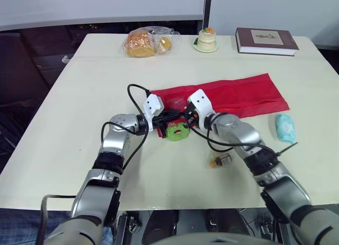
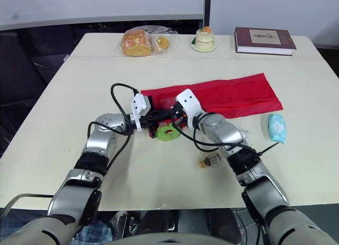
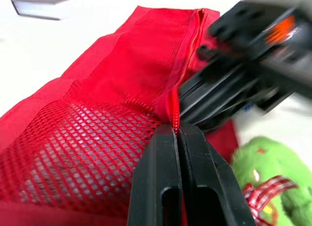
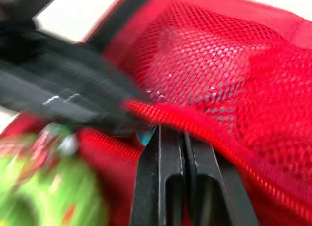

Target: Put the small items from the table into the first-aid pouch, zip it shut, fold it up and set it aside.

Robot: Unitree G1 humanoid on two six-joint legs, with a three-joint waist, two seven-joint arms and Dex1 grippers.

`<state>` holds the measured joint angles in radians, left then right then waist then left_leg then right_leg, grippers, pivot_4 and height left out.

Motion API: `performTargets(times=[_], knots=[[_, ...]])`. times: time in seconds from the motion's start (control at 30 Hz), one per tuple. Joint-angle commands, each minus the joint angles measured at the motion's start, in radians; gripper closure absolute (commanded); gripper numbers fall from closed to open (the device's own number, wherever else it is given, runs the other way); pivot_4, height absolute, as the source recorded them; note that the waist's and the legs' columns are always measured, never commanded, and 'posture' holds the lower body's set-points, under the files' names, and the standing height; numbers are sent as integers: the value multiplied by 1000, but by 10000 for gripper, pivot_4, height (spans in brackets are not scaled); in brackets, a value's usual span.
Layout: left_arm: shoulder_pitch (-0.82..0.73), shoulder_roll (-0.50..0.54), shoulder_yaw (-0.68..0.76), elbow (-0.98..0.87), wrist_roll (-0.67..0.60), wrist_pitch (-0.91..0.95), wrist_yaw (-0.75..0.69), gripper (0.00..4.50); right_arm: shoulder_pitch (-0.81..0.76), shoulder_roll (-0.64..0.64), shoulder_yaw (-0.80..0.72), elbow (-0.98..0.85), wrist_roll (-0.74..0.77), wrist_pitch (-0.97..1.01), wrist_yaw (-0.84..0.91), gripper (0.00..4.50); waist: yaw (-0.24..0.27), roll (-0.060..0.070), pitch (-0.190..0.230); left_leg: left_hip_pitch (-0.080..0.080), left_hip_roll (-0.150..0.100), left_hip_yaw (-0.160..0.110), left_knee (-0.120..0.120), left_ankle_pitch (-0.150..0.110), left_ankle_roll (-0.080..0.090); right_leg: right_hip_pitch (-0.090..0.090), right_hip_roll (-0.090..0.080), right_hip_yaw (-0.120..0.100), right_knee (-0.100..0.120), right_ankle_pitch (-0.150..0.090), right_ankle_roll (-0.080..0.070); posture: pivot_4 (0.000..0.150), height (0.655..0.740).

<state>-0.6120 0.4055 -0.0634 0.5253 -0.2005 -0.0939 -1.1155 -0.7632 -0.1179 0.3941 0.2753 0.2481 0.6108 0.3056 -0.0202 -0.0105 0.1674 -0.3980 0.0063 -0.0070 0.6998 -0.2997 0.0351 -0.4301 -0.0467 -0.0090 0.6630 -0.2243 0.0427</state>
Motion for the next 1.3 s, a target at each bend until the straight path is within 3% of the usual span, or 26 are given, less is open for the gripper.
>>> performTargets(times=[0.03, 0.17, 0.3, 0.5, 0.7, 0.8, 1.03, 1.3], knots=[[21, -14, -26, -42, -6, 0, -28, 45000, -62, 44, -40, 71, -75, -119, -33, 44226, 0, 0, 0, 0, 0, 0, 0, 0, 0, 0, 0, 0, 0, 0, 0, 1500, 7400], [26, -15, -24, -46, -2, 0, -25, 45000, -55, 111, -96, 116, -88, -215, -60, 44226, 0, 0, 0, 0, 0, 1, 0, 0, -1, 0, 0, 1, 0, 0, 0, 1500, 7400], [24, -9, -14, -30, 6, -7, -17, 45000, 8, 147, -132, 30, -39, -262, 7, 44226, 1, 0, 0, 0, 0, 0, 0, 0, -1, 0, 0, 0, 0, 0, 0, 1500, 7400], [-5, 9, 6, 29, 21, -35, -5, 45000, 165, 35, -105, -185, -55, -246, 162, 44226, 4, 0, 0, -1, -1, 1, 0, 0, 0, 0, -1, 1, -1, 0, 0, 1500, 7400], [-51, 34, 23, 121, 40, -76, -6, 45000, 310, -126, -164, -442, 25, -167, 305, 44226, 4, 0, 0, -1, -1, -1, 0, 0, 0, 0, 0, 0, 0, 0, 0, 1500, 7400], [-87, 57, 39, 193, 62, -109, 28, 45000, 401, -224, -294, -593, 147, -131, 370, 36619, 9, 0, 0, -1, -1, 0, 0, 0, 1, 0, 0, 0, 0, 0, 0, 1500, 7400], [-178, 69, 58, 371, 123, -187, 201, 45000, 584, -343, -504, -777, 325, -98, 406, 912, 8, -1, 0, 0, -1, -1, 0, 0, 1, 0, 0, -1, 0, 0, 0, 1500, 7400], [-217, 62, 35, 461, 162, -206, 228, 45000, 758, -419, -635, -885, 364, -152, 413, 273, 10, -1, 1, 0, -2, 0, 0, 0, 1, 1, 0, 0, 0, 0, 0, 1500, 7400]])
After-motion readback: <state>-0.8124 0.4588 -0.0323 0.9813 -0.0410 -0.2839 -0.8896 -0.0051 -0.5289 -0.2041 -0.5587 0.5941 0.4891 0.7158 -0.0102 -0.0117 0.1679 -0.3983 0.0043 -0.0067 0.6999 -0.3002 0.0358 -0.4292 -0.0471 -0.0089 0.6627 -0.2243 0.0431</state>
